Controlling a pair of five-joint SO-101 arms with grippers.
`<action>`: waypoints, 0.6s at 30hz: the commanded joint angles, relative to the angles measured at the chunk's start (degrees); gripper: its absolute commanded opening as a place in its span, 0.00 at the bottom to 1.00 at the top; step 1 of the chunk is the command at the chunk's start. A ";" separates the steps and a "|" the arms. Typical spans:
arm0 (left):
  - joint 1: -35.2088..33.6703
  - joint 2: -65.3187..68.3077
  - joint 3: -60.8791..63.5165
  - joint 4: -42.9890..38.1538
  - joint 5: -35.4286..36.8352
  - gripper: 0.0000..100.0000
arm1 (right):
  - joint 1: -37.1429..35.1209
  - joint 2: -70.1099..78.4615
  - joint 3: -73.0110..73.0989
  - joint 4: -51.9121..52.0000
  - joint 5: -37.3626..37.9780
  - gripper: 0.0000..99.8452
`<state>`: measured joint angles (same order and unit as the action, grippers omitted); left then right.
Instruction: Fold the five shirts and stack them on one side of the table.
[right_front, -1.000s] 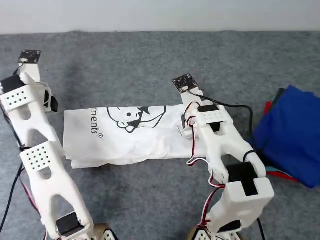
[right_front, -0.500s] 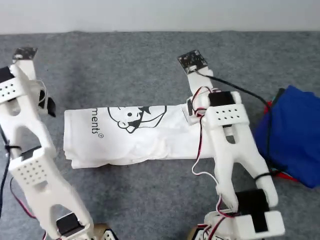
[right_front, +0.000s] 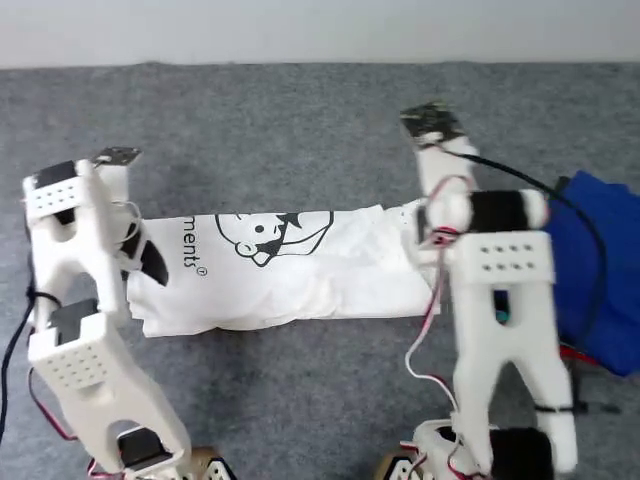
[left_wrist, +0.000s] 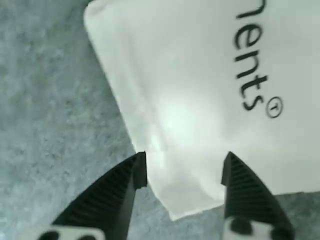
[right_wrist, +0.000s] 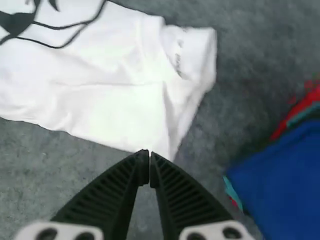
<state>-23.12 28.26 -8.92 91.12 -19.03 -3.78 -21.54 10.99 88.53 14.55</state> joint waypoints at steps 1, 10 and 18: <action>2.29 -3.16 -0.13 -1.67 -0.44 0.26 | 6.37 -5.58 -2.73 3.74 0.09 0.01; 2.64 7.65 -2.15 -5.27 -0.44 0.26 | 20.35 -13.93 -2.64 9.19 9.05 0.01; 2.99 14.51 -7.69 -3.16 -0.88 0.13 | 29.23 -19.56 0.79 9.54 15.21 0.01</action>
<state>-20.66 40.48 -14.37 87.43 -19.30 22.77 -38.15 11.52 97.67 28.00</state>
